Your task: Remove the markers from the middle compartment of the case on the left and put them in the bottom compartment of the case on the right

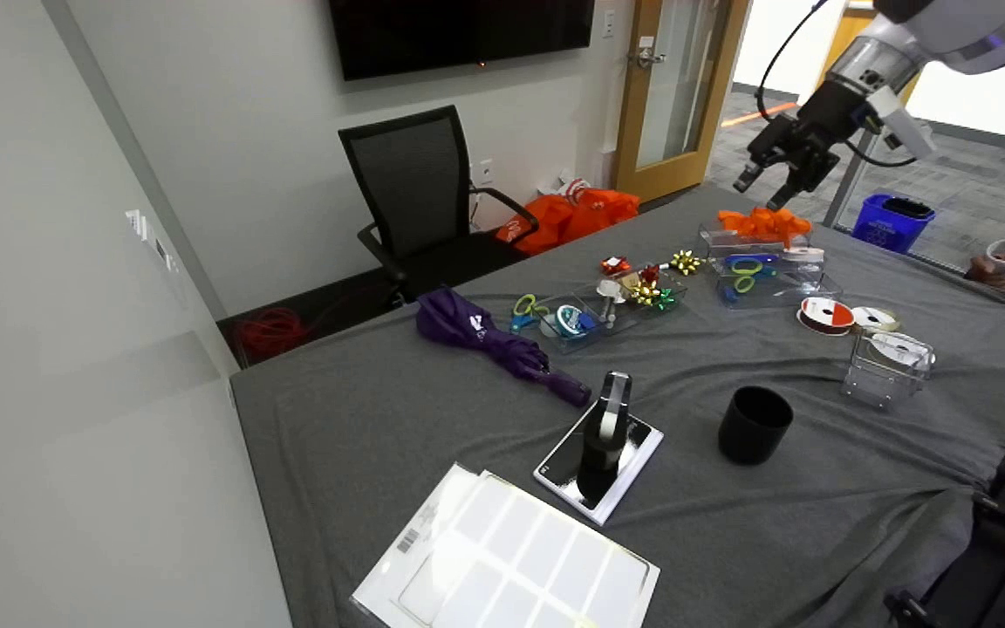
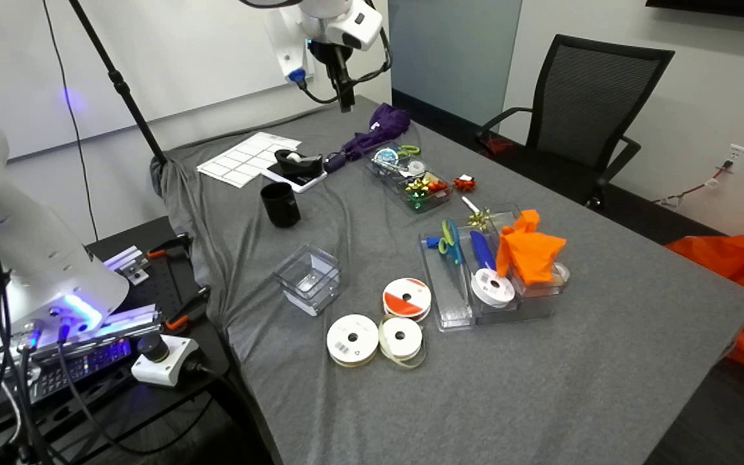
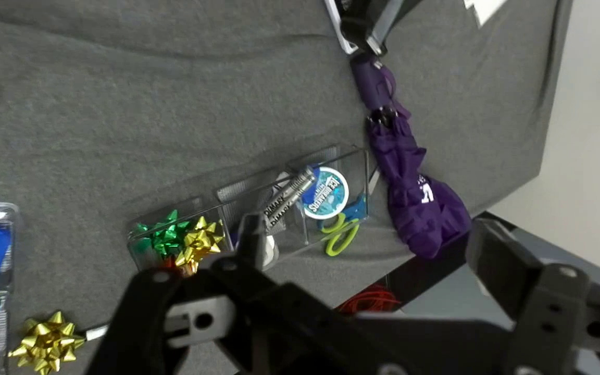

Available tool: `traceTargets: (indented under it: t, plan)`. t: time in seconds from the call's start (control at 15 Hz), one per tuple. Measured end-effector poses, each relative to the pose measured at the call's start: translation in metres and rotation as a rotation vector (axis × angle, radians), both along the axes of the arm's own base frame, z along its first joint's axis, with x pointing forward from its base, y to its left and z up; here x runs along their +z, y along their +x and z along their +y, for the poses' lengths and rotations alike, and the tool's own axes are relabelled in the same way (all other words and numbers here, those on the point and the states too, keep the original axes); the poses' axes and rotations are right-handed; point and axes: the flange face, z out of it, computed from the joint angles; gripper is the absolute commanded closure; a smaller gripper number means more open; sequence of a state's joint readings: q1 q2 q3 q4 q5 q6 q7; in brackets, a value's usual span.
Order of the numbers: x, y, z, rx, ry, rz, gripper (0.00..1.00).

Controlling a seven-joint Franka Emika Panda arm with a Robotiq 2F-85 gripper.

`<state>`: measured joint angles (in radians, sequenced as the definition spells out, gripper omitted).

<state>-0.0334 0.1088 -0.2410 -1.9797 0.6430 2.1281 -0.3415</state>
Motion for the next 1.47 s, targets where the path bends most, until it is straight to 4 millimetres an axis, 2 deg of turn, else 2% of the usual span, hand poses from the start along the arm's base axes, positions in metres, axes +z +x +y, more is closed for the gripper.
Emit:
traceTargets:
  t: [0.2,0.4,0.73,0.87,1.2,1.47]
  plan:
    - [-0.013,0.037,0.026,-0.147,0.077,0.054,0.00]
    - [-0.025,0.065,0.043,-0.298,0.120,0.127,0.00]
    - [-0.041,0.103,0.045,-0.548,0.139,0.239,0.00]
    - [-0.042,0.110,0.044,-0.583,0.133,0.250,0.00]
    - [-0.040,0.112,0.044,-0.590,0.133,0.248,0.00]
    - [-0.053,0.118,0.056,-0.621,0.002,0.277,0.00]
